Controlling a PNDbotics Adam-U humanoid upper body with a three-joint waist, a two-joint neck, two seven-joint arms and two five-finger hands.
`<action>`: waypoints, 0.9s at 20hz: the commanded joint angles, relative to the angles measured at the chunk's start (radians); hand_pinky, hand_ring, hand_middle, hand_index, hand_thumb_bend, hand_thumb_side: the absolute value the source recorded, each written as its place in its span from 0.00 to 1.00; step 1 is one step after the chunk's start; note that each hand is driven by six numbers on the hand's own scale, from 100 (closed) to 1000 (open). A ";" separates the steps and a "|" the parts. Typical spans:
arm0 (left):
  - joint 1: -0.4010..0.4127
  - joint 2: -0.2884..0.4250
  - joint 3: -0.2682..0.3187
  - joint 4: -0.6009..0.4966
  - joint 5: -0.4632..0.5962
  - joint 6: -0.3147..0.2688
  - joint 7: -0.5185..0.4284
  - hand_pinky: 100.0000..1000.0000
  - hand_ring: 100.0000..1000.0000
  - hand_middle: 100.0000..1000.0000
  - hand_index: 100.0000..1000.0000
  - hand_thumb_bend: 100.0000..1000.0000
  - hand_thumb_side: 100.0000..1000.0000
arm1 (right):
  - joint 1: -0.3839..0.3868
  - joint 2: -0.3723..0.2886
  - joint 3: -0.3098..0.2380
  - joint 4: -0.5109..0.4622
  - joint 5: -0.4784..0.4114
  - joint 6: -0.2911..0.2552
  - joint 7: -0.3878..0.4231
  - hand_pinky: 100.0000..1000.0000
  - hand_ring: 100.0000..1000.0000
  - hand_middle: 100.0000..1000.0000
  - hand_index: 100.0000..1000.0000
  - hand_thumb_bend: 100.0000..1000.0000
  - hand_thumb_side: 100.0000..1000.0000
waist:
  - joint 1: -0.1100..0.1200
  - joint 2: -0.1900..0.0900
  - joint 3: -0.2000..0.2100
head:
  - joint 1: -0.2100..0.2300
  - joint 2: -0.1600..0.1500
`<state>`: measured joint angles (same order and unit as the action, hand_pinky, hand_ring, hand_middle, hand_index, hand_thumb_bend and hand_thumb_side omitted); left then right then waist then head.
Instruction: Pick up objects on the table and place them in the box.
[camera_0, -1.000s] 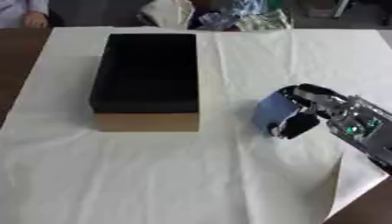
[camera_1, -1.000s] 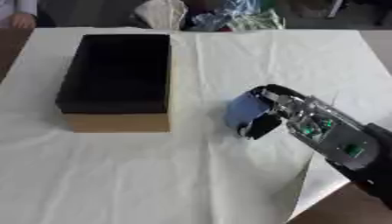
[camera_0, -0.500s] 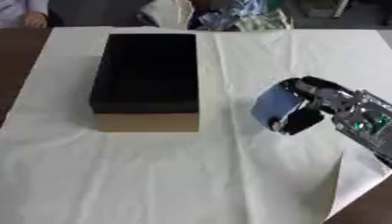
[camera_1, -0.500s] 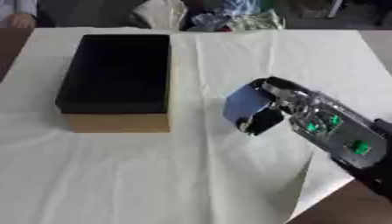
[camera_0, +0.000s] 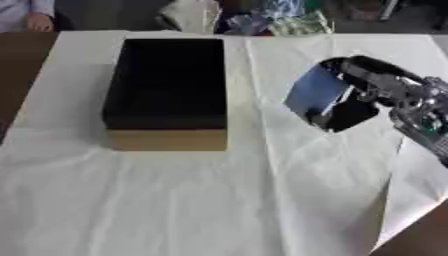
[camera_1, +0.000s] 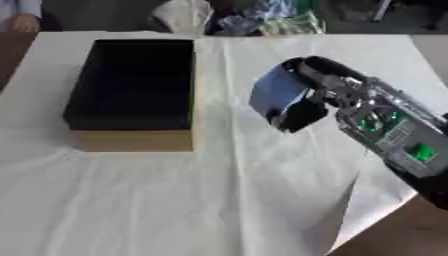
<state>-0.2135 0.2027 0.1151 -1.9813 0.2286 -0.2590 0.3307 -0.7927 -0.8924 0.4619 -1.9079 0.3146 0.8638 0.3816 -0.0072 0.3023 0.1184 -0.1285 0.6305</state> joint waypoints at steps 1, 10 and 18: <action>-0.008 0.023 -0.001 -0.019 0.002 -0.002 -0.001 0.95 0.62 0.60 0.80 0.00 0.42 | -0.069 0.008 -0.024 -0.024 0.092 0.043 0.127 0.59 0.56 0.62 0.90 0.00 0.00 | 0.003 -0.024 0.001 | -0.002 -0.003; -0.002 0.021 -0.004 -0.019 0.006 0.000 -0.002 0.95 0.62 0.60 0.80 0.00 0.42 | -0.303 0.228 0.001 0.082 0.360 0.043 0.378 0.61 0.56 0.63 0.90 0.00 0.00 | 0.008 -0.033 0.011 | -0.010 0.002; -0.003 0.020 -0.010 -0.019 0.013 -0.002 -0.009 0.95 0.62 0.60 0.80 0.00 0.41 | -0.432 0.437 0.022 0.255 0.499 0.043 0.445 0.61 0.57 0.64 0.90 0.00 0.00 | 0.013 -0.037 0.025 | -0.029 0.007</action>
<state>-0.2110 0.2028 0.1075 -1.9813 0.2389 -0.2589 0.3282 -1.1990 -0.4749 0.4896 -1.6754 0.7903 0.6659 0.5795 0.0007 0.2886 0.1430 -0.1526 0.6321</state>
